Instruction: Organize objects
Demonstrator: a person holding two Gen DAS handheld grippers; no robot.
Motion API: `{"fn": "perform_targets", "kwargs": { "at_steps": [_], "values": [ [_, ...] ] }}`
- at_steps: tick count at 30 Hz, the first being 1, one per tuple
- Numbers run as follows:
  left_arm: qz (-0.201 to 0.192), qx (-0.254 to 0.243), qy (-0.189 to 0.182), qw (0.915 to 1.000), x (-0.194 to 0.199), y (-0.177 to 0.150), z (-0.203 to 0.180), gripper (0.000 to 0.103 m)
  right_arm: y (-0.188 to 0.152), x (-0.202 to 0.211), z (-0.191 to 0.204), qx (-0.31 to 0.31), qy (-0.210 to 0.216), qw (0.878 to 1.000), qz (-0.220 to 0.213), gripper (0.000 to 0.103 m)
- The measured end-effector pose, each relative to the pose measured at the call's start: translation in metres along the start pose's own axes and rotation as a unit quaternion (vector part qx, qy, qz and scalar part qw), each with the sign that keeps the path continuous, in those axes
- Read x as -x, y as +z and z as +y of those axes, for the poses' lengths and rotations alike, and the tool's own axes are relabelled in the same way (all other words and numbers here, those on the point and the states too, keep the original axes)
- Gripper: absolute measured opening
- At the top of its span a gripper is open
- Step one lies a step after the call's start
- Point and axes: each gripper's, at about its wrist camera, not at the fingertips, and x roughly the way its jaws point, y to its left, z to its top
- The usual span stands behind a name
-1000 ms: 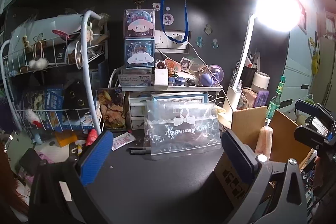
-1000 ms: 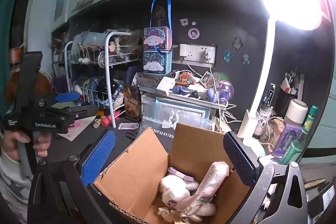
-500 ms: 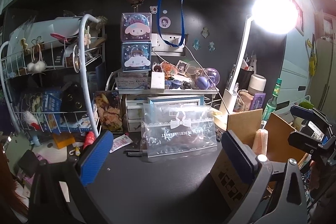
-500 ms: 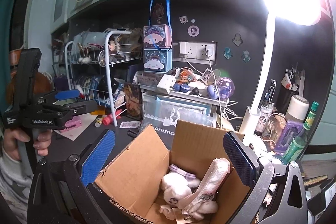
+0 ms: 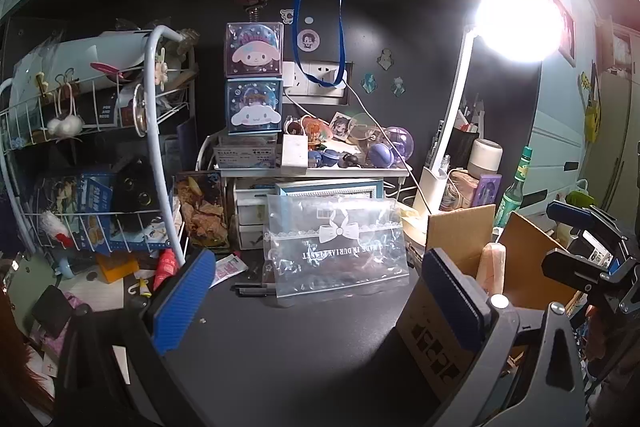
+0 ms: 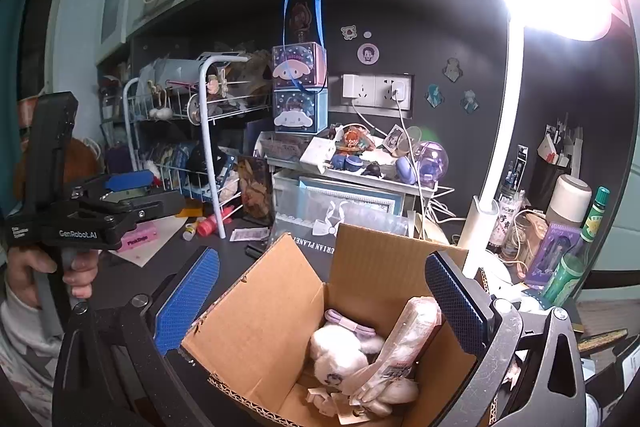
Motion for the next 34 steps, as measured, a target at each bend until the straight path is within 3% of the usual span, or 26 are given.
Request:
{"fn": "perform_targets", "kwargs": {
  "at_steps": [34],
  "values": [
    [0.01,0.002,0.0,0.9999,-0.0032,-0.0034,0.0058,0.103,-0.0023,-0.0068,0.006,-0.01,0.011,1.0,0.013,0.103]
  ]
}}
